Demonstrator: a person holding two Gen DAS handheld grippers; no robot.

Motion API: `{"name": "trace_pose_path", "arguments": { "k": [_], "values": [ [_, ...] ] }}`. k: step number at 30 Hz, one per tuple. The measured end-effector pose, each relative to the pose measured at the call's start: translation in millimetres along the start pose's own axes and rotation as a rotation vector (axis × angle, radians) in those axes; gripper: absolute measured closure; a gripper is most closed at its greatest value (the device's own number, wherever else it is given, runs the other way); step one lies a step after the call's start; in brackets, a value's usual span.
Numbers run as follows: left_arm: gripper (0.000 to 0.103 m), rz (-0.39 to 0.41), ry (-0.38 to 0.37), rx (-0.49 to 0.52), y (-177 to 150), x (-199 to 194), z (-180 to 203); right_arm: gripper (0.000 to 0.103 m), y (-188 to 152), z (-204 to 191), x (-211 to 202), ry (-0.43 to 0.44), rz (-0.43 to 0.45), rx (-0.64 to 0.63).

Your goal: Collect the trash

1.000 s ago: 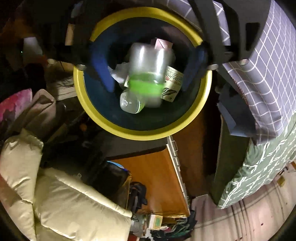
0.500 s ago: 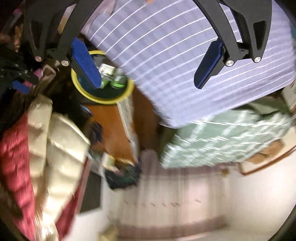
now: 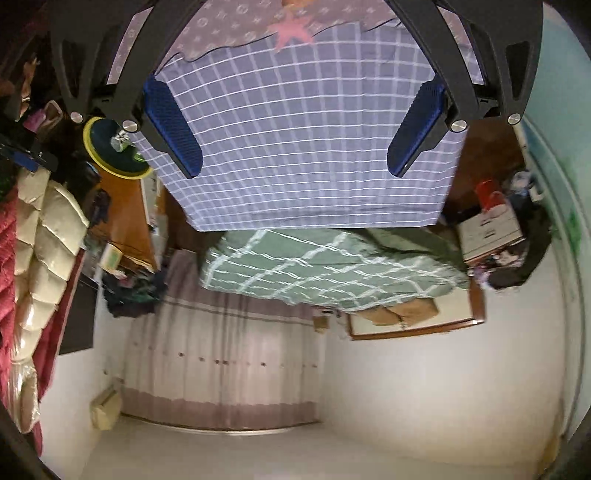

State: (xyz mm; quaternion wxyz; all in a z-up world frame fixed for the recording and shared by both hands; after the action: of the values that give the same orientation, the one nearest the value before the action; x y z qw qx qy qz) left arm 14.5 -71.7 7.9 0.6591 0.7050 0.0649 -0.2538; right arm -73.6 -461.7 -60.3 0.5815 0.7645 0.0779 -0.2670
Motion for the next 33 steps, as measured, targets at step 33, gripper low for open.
{"name": "trace_pose_path", "arguments": {
  "k": [33],
  "values": [
    [0.005, 0.008, 0.132, -0.049, -37, -65, -47, 0.008, -10, -34, -33, 0.034, 0.021, -0.046]
  ]
}}
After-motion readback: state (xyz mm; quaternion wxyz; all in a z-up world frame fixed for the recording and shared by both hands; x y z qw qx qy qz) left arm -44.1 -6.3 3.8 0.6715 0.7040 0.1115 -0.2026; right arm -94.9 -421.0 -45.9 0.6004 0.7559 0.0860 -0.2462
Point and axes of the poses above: each gripper's, at about its wrist camera, not at the fingertips, and x roughly the way its jaws point, z to its right, y to its top, the point moved 2 cm from there along x, roughly the way its jaws point, and after that the axes turned 3 degrees about x, right-handed, at the moved point
